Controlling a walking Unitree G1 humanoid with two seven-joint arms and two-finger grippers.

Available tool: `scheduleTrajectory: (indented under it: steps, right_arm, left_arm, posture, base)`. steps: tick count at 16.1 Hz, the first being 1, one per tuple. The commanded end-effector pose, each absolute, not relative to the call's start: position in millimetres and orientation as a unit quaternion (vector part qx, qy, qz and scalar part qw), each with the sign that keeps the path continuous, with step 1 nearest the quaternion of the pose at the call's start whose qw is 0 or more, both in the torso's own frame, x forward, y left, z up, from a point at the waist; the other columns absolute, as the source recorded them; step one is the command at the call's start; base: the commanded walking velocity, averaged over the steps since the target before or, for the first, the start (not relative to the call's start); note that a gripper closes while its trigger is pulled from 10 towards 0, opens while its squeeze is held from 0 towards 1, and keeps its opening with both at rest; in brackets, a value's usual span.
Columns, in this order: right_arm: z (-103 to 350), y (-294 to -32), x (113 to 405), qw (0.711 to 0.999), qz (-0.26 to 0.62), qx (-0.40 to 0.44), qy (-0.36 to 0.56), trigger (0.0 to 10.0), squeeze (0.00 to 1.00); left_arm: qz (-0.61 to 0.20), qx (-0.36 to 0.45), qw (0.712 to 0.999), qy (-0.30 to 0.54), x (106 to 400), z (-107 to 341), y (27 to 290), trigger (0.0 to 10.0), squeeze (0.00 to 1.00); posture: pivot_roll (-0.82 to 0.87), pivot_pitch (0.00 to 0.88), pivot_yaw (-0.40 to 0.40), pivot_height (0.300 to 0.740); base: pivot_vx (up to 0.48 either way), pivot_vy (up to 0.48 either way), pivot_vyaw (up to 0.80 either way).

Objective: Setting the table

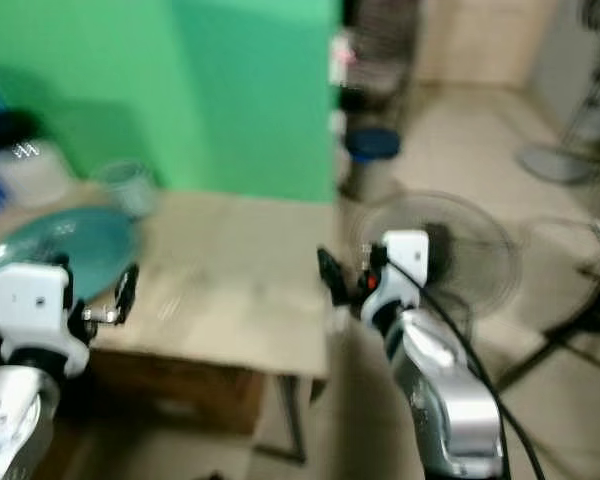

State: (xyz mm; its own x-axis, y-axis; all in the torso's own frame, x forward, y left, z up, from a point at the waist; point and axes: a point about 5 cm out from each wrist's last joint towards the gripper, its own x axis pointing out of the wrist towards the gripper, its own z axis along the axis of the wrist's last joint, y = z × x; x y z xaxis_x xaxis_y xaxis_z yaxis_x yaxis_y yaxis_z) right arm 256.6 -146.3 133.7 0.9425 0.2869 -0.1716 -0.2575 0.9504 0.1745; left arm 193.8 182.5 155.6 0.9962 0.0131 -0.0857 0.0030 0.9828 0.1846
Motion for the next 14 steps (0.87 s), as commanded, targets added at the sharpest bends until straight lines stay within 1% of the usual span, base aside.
scheduleTrajectory:
  steps: [1, 4, 5, 7, 8, 10, 11, 13, 14]
  right_arm:
    - [136, -155, 255, 0.985, 0.119, 0.076, 0.097, 10.0, 0.0]
    - [141, -161, 257, 0.989, 0.09, 0.09, 0.079, 10.0, 0.0]
    - [145, -163, 259, 0.992, 0.063, 0.086, 0.071, 10.0, 0.0]
    - [148, -159, 261, 0.992, 0.063, 0.08, 0.069, 10.0, 0.0]
    - [149, -157, 262, 0.994, 0.063, 0.064, 0.069, 10.0, 0.0]
    - [150, -152, 263, 0.991, 0.079, 0.075, 0.075, 10.0, 0.0]
    - [151, -149, 263, 0.99, 0.087, 0.079, 0.077, 10.0, 0.0]
    - [151, -145, 264, 0.988, 0.099, 0.088, 0.079, 10.0, 0.0]
    - [148, -143, 264, 0.986, 0.111, 0.086, 0.09, 10.0, 0.0]
  left_arm:
    - [-0.003, 0.096, 0.994, 0.042, 193, 157, 181, 10.0, 0.0]
    - [-0.005, 0.11, 0.993, 0.035, 197, 160, 185, 10.0, 0.0]
    - [0.001, 0.117, 0.993, 0.03, 199, 164, 190, 10.0, 0.0]
    - [0.008, 0.117, 0.993, 0.032, 197, 162, 193, 10.0, 0.0]
    - [0.012, 0.113, 0.993, 0.031, 197, 162, 192, 10.0, 0.0]
    - [0.035, 0.092, 0.995, 0.014, 195, 167, 191, 10.0, 0.0]
    - [0.046, 0.09, 0.995, 0.019, 194, 166, 192, 10.0, 0.0]
    - [0.04, 0.092, 0.995, 0.018, 192, 166, 190, 10.0, 0.0]
    - [0.039, 0.092, 0.995, 0.02, 190, 165, 190, 10.0, 0.0]
  posture:
    - [-0.02, 0.0, 0.067, 0.74]
    - [-0.02, 0.0, 0.062, 0.74]
    - [-0.02, 0.0, 0.046, 0.74]
    - [-0.03, 0.0, 0.042, 0.74]
    - [-0.02, 0.0, 0.03, 0.74]
    - [-0.01, 0.0, 0.015, 0.74]
    - [-0.01, 0.0, 0.011, 0.74]
    - [0.0, 0.0, 0.007, 0.74]
    - [0.01, 0.0, -0.001, 0.74]
  base:
    - [0.0, 0.382, 0.0]
    - [0.0, 0.385, 0.0]
    - [0.0, 0.386, 0.0]
    - [0.0, 0.382, 0.0]
    - [0.0, 0.0, 0.0]
    - [0.0, 0.0, 0.0]
    - [0.0, 0.0, 0.0]
    - [0.0, 0.0, 0.0]
    - [0.311, 0.0, 0.0]
